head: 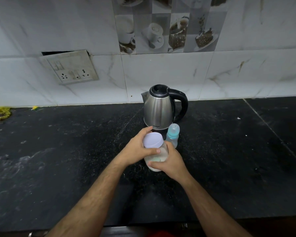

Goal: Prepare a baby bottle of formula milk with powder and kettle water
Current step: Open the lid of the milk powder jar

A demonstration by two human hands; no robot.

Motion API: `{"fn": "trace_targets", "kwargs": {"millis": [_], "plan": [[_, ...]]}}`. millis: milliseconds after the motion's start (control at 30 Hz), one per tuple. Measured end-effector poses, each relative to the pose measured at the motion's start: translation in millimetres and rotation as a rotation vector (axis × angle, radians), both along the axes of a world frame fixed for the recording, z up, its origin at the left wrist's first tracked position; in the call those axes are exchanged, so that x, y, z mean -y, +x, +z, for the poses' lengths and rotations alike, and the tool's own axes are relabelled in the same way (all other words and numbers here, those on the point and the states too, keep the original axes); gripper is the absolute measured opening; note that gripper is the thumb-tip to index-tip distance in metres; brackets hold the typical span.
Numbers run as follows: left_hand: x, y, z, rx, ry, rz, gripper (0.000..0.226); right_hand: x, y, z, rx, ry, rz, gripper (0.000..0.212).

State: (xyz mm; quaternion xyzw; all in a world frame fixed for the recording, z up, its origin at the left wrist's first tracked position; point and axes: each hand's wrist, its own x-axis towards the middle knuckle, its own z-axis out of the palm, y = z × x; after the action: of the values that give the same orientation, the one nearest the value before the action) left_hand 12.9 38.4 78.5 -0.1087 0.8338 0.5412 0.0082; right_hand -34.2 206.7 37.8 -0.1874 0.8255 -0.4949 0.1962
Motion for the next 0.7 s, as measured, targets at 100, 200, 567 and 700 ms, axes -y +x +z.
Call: {"fn": "trace_targets", "kwargs": {"millis": [100, 200, 567, 700], "plan": [[-1, 0, 1, 0.002, -0.059, 0.041, 0.101, 2, -1, -2, -0.005, 0.020, -0.002, 0.087], [-3, -1, 4, 0.001, -0.115, 0.122, 0.091, 4, 1, -3, 0.001, 0.012, -0.005, 0.085], [12, 4, -2, 0.013, 0.441, 0.472, 0.035, 3, 5, -4, -0.047, -0.023, -0.034, 0.072], [36, 10, -21, 0.067, 0.826, 0.589, 0.050, 3, 3, -1, -0.062, -0.030, -0.050, 0.071]]}}
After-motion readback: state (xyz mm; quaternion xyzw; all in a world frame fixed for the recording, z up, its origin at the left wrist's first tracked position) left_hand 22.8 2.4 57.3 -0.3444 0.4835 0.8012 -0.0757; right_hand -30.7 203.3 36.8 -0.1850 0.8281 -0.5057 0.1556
